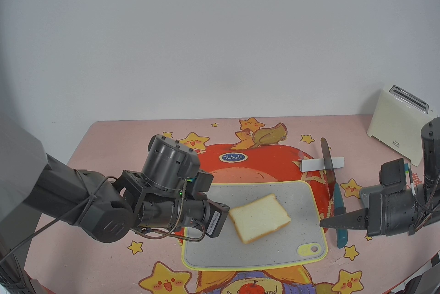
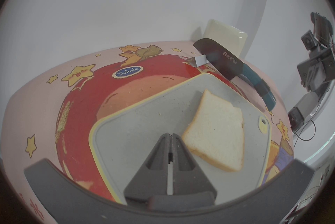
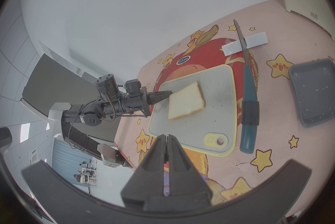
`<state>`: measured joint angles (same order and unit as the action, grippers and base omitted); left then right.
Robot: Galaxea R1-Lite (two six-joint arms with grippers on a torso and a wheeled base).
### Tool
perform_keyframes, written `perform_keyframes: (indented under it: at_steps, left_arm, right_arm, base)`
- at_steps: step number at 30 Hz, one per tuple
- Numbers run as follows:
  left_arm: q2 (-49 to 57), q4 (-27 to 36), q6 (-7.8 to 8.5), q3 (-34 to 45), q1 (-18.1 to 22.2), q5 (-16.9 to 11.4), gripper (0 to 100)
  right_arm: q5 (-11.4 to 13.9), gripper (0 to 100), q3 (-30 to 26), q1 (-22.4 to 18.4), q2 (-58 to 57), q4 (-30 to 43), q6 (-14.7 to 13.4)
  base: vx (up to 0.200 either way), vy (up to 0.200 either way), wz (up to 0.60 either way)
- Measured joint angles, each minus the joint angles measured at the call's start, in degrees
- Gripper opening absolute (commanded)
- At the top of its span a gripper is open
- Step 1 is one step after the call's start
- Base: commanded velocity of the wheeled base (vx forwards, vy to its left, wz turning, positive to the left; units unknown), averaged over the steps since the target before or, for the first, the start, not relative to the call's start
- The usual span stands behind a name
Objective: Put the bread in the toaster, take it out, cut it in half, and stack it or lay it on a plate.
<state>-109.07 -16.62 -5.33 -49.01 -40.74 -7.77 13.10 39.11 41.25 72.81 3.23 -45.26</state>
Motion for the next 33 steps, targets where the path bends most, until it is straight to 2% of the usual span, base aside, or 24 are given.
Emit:
perform_keyframes:
  at_steps: [15, 23, 30, 32, 33]
  left_arm:
    - [4.88, 0.8, -0.15, 3.64, 0.15, 0.22, 0]
    - [17.23, -0.6, -0.17, 6.89, 3.01, 0.29, 0]
    - [34.93, -0.4, -0.26, 8.83, 7.89, 0.09, 0]
    - [39.58, -0.38, -0.44, 9.95, 9.33, -0.15, 0]
    - [42.26, -0.35, -0.61, 11.06, 9.98, -0.39, 0]
  right_arm:
    - [-0.22, 0, 0.0, -0.07, -0.07, 0.0, 0.07]
    - [-1.87, 0, 0.09, -0.13, -1.32, 0.05, 1.78]
    - [-7.23, 0, 0.3, -0.18, -5.01, 0.24, 3.28]
    - [-10.02, 0, 0.37, -0.18, -6.28, 0.29, 3.88]
    - [-12.62, 0, 0.37, -0.2, -7.08, 0.35, 4.75]
  base:
    - [0.0, 0.0, 0.0]
    - [0.0, 0.0, 0.0]
    - [0.0, 0.0, 0.0]
    - [0.0, 0.0, 0.0]
    - [0.0, 0.0, 0.0]
